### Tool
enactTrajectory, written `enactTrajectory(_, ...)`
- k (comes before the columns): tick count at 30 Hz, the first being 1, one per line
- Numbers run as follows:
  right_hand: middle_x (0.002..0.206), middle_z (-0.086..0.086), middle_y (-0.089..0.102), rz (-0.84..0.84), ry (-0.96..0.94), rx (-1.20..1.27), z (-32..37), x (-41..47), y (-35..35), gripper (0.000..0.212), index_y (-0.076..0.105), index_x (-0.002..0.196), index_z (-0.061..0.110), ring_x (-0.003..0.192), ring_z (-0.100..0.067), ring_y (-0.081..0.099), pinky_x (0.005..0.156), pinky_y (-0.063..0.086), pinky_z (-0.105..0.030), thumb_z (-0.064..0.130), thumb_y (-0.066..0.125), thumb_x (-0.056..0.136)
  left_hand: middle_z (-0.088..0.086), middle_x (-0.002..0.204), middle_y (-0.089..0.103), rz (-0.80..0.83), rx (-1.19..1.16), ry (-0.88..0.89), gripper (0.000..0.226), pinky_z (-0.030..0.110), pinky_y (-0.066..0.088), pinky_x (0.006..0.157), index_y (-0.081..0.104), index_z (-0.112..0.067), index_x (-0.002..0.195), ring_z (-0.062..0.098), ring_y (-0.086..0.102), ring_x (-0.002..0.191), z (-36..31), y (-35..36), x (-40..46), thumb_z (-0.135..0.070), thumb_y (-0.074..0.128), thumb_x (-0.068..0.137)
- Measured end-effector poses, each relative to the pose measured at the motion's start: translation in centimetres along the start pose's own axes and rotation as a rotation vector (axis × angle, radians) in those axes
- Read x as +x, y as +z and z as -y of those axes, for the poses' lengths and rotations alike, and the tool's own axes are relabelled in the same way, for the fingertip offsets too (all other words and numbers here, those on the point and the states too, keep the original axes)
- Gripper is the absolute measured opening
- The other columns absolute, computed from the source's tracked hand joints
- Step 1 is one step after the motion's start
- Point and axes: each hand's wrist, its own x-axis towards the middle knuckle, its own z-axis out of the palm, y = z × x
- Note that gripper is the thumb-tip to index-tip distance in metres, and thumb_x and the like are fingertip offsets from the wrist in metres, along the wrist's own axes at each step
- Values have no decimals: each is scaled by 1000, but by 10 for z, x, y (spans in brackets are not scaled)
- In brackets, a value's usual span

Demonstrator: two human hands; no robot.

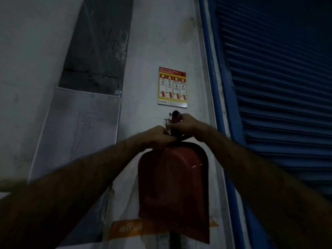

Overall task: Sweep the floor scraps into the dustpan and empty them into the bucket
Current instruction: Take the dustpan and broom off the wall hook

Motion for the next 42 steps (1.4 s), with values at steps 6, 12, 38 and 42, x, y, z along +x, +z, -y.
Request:
enactTrajectory(6, 110, -11, 69, 185, -58, 59, -13, -40, 3, 38, 65, 118, 12, 96, -22, 70, 71, 62, -32, 32, 76, 87, 7, 104, 66, 54, -185, -75, 24, 28, 53, 77, 63, -16, 103, 16, 62, 91, 7, 25, -17, -37, 53, 100)
enactTrajectory(12, 113, -17, 67, -61, 86, 462, -43, -36, 9, 66, 62, 122, 9, 99, -28, 69, 82, 61, -38, 64, 60, 87, 3, 84, 62, -12, -300, -121, 24, 26, 47, 67, 62, -16, 88, 14, 58, 73, 13, 36, -31, -33, 51, 100)
enactTrajectory(38, 89, -7, 70, -282, -23, -165, -55, -46, 6, 49, 57, 100, 16, 76, -24, 71, 73, 61, -47, 64, 50, 89, 15, 87, 70, -187, -423, -173, 15, 42, 59, 73, 58, -11, 97, 26, 67, 73, 19, 80, -83, -24, 55, 90)
enactTrajectory(42, 87, -5, 67, -263, -22, -208, -92, -120, 43, 46, 54, 102, 15, 71, -22, 69, 65, 61, -45, 61, 49, 94, 10, 80, 62, -151, -529, -224, 5, 42, 56, 68, 58, -8, 92, 21, 62, 70, 35, 138, -126, -11, 55, 89)
